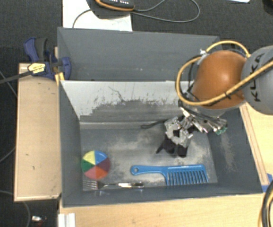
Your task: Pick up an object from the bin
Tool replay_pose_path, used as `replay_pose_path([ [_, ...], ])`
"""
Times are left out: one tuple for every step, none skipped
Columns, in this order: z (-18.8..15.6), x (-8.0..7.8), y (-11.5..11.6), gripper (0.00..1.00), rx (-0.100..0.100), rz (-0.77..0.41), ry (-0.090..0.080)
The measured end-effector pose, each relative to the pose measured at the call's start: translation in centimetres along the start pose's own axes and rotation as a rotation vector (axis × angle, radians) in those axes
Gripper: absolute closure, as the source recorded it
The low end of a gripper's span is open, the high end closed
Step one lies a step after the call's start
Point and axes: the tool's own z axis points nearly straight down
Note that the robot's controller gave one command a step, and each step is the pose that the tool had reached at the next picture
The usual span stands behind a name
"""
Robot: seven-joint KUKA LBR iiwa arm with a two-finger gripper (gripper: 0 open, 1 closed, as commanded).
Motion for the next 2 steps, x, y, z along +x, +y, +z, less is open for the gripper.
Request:
replay_pose_path([
  [0.0, -1.3, 0.6, 1.00, 0.003, 0.017, -0.006],
  [4.2, 2.7, 2.5, 1.00, 0.003, 0.209, -0.006],
])
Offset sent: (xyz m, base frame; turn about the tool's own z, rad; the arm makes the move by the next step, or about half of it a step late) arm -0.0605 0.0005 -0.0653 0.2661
